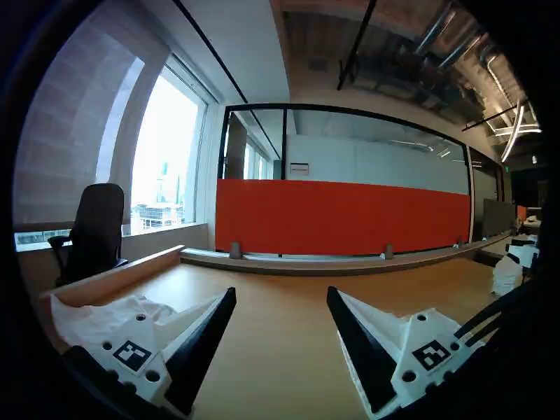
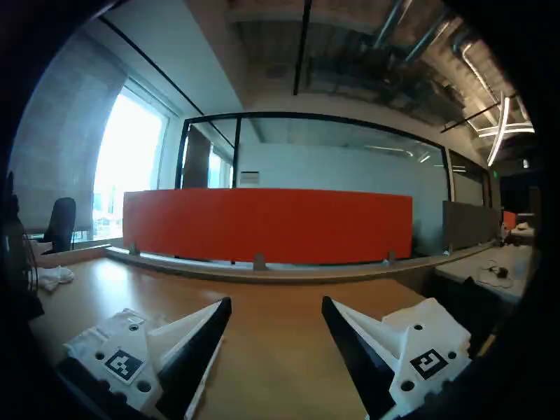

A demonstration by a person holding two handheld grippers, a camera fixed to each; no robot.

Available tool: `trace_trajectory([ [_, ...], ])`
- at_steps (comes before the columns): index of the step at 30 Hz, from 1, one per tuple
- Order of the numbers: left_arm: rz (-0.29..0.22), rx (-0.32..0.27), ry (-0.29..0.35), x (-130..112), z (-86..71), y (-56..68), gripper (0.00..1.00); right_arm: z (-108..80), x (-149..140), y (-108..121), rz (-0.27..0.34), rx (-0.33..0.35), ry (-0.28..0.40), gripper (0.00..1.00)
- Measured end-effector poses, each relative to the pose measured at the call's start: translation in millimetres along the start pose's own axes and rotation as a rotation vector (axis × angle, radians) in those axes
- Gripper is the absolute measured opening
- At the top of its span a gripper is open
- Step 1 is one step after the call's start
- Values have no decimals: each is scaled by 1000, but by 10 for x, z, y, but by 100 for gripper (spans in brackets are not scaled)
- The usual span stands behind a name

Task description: Fold towel

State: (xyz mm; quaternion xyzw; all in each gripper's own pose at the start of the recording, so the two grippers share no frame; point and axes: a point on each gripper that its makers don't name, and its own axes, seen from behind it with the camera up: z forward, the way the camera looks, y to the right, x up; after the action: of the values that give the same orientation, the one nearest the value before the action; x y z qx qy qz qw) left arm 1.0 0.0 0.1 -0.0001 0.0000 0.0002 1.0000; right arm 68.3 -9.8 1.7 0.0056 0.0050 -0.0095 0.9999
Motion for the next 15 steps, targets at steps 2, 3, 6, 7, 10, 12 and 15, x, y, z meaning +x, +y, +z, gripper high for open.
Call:
trace_trajectory([
  [2, 5, -3, -1, 120, 13, 2, 96, -10, 144, -2, 0, 0, -6, 100],
  [3, 7, -4, -2, 180, 18, 3, 96, -15, 212, -3, -1, -1, -9, 100],
  [6, 17, -8, -9, 411, 11, 5, 96, -27, 420, -13, -7, 3, -20, 100],
  [7, 22, -9, -13, 485, 10, 0, 96, -31, 505, -18, -9, 4, -21, 100],
  [10, 35, -11, -25, 698, 1, -10, 96, -43, 746, -38, -12, 7, -24, 100],
  [12, 42, -11, -33, 842, -9, -13, 96, -51, 907, -60, -10, 10, -25, 100],
  [15, 48, -15, -41, 1049, -31, -4, 96, -67, 1136, -89, -6, 18, -26, 100],
])
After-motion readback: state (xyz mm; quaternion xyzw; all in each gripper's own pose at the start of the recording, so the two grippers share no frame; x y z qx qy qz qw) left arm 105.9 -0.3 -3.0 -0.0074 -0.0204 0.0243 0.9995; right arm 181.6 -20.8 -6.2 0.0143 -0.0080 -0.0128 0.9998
